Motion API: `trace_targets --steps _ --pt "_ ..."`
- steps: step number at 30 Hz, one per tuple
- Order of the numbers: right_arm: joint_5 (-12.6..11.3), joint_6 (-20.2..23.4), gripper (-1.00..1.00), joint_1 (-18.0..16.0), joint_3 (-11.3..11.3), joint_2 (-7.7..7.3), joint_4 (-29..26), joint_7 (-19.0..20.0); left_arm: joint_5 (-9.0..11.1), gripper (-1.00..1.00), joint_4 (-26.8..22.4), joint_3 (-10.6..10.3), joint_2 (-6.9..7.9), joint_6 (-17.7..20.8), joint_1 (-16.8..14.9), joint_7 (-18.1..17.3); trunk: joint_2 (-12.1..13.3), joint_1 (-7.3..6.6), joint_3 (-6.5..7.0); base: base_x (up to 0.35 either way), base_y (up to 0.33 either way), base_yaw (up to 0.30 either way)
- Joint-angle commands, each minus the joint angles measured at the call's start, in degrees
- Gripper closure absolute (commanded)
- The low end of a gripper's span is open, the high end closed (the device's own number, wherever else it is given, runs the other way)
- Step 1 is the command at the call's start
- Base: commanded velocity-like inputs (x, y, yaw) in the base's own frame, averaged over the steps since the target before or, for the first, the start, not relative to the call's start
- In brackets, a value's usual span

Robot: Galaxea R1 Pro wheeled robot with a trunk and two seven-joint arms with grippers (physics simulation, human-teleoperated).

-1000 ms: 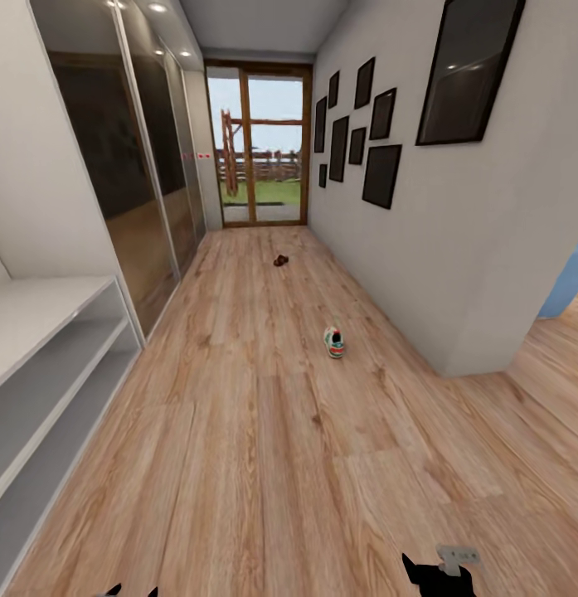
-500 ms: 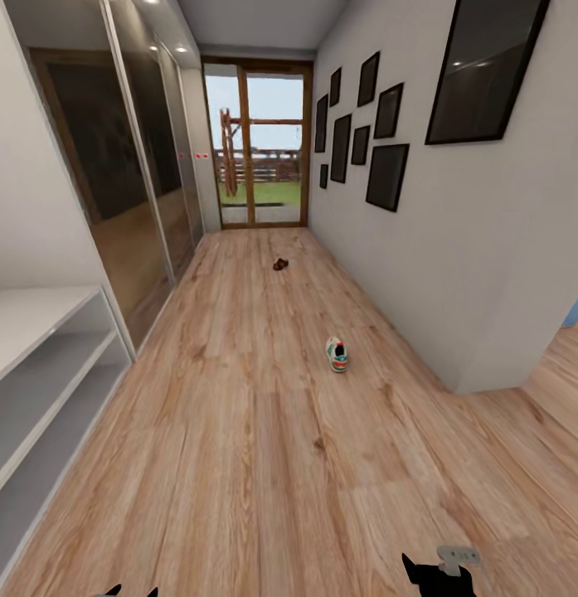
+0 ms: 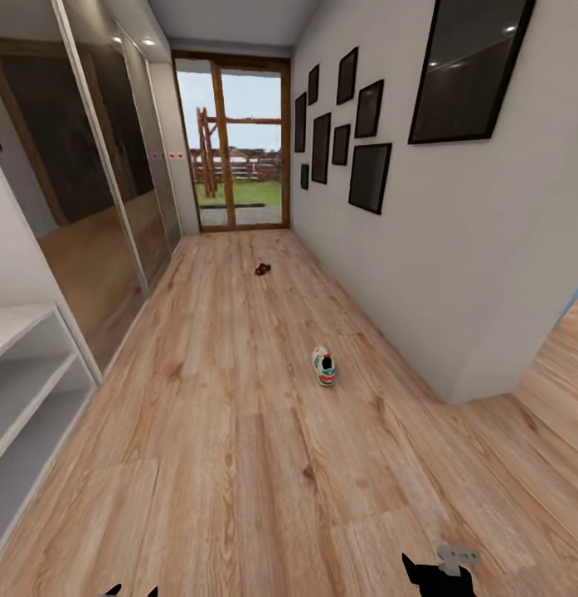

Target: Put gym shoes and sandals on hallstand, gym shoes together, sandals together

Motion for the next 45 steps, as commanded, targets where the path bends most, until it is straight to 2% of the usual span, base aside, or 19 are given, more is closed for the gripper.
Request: trace_targets --steps 1,33,40,45 --pt "-0.6 -0.2 -1.0 0.0 0.4 -0.02 0.1 0.2 0.3 -1.0 0.1 0.2 -0.01 0.0 0.0 -0.4 0.0 0.02 -0.05 0.339 0.0 -0.075" --pt "-0.7 -0.2 -1.0 0.0 0.4 0.15 -0.1 -0.2 0.4 -1.0 0.0 0.2 -0.01 0.0 0.0 -0.5 0.0 0.02 -0.05 0.339 0.0 -0.008" --pt "-0.7 -0.2 -1.0 -0.1 0.4 0.71 -1.6 -3.9 0.5 -1.0 0.0 0.2 0.06 0.0 0.0 -0.6 0.0 0.02 -0.05 0.339 0.0 0.0" --pt "-0.5 0.1 -1.0 -0.1 0.5 2.23 -7.3 -9.4 0.5 -1.0 0.0 0.2 0.02 0.0 0.0 -0.7 0.0 0.02 -0.05 0.339 0.0 0.0"
